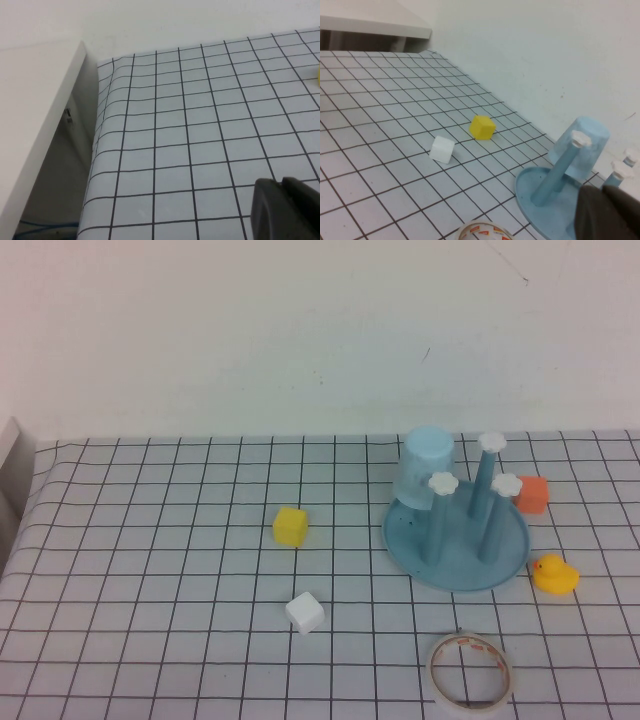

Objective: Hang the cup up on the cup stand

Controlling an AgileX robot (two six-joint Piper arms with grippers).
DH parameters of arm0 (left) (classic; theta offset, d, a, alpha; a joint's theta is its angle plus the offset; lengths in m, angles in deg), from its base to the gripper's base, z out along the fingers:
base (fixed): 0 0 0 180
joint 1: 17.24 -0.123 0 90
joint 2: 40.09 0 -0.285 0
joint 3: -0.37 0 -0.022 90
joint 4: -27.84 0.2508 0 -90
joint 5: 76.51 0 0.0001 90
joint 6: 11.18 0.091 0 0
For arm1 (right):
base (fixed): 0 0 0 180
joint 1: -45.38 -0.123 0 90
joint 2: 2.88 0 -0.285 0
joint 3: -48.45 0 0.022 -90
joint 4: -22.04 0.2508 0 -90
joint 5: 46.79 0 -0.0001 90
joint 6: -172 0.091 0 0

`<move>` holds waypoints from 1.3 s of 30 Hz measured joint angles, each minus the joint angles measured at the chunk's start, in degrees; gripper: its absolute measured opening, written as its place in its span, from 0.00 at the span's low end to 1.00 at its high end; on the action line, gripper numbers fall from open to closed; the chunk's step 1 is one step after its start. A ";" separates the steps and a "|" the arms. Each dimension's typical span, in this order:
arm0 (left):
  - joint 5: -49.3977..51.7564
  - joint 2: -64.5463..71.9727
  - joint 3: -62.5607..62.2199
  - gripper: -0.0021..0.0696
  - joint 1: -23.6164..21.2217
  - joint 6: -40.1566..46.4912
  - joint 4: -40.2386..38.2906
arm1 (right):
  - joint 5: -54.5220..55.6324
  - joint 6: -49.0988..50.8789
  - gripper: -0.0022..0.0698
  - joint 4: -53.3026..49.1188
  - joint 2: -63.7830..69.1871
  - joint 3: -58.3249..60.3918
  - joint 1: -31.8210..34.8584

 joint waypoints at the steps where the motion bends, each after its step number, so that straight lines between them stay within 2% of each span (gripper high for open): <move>1: 0.00 0.00 0.00 0.03 0.00 -0.54 0.14 | 0.00 0.00 0.03 0.00 0.00 0.00 0.00; 10: 0.24 -0.13 0.00 0.03 0.00 -8.10 3.35 | 0.00 0.00 0.03 0.00 0.00 0.00 0.00; 15: 0.35 -0.13 0.00 0.03 1.61 -11.33 3.78 | 0.00 0.00 0.03 0.00 0.00 0.00 0.00; 23: 0.45 -0.13 0.00 0.03 4.51 -13.07 5.18 | 0.00 0.00 0.03 0.00 0.00 0.00 0.00; 39: 0.45 -0.13 0.00 0.03 4.61 -13.17 7.39 | 0.00 0.00 0.03 0.00 0.00 0.00 0.00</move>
